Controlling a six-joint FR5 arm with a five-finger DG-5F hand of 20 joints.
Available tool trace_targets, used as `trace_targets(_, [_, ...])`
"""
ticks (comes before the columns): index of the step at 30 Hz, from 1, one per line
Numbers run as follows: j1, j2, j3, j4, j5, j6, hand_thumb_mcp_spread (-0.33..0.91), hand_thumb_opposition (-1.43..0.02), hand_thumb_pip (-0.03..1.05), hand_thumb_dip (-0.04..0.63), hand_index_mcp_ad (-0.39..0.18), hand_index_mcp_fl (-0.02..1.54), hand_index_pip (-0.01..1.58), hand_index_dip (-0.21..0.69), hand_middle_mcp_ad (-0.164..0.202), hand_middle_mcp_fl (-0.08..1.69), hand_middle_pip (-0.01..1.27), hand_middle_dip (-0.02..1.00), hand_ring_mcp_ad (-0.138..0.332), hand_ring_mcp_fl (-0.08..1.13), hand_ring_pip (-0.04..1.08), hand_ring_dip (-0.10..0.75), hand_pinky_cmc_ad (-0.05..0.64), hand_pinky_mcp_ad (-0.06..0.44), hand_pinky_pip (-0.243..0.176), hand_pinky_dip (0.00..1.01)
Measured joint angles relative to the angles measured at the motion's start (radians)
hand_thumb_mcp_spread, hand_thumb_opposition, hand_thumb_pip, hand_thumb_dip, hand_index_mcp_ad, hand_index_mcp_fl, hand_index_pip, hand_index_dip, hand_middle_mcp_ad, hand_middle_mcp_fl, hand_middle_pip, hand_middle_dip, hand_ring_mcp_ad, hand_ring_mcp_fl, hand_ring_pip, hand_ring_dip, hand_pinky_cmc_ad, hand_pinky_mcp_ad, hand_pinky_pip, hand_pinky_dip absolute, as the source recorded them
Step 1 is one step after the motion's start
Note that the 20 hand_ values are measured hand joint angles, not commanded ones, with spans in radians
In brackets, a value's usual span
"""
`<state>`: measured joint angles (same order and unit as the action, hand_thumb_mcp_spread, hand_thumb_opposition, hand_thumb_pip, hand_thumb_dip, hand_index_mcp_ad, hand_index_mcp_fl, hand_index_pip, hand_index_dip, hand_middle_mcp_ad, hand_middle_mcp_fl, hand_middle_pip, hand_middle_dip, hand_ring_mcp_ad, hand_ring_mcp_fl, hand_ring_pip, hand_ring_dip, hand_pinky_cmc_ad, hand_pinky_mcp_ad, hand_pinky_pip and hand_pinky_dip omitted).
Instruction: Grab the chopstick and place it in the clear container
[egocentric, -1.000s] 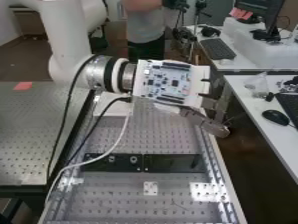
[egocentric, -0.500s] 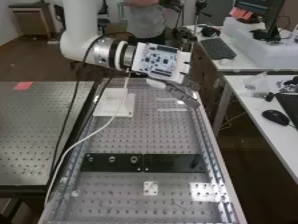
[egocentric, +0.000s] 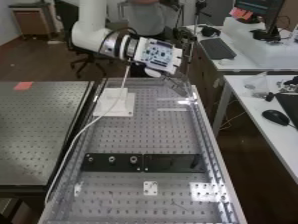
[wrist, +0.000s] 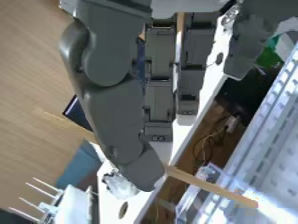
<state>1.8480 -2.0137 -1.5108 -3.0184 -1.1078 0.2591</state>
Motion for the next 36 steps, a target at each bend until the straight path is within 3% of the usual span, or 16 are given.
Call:
trace_targets(6, [0.041,-0.028,0.037,-0.075,0.033,0.040,0.88,-1.10,0.42,0.281,-0.108,1.16,0.53,0.431,0.023,1.27,0.28,0.71,0.052,0.66,0.11,0.559,0.398,0.339,-0.012,0.15])
trace_targets(18, [0.049,-0.086,0.088,-0.187,0.135,0.088,0.87,-1.10,0.42,0.284,-0.106,1.16,0.53,0.431,0.019,1.27,0.28,0.71,0.054,0.67,0.11,0.559,0.398,0.340,-0.012,0.15])
trace_targets(20, [0.050,-0.092,0.093,-0.202,0.149,0.104,0.87,-1.10,0.42,0.284,-0.108,1.16,0.53,0.431,0.037,1.27,0.28,0.70,0.052,0.67,0.12,0.559,0.398,0.339,-0.012,0.15])
trace_targets(36, [0.079,-0.127,0.105,-0.226,0.222,0.203,0.84,-1.11,0.42,0.281,-0.110,1.16,0.54,0.428,0.065,1.29,0.33,0.65,0.054,0.69,0.11,0.559,0.407,0.339,-0.012,0.15])
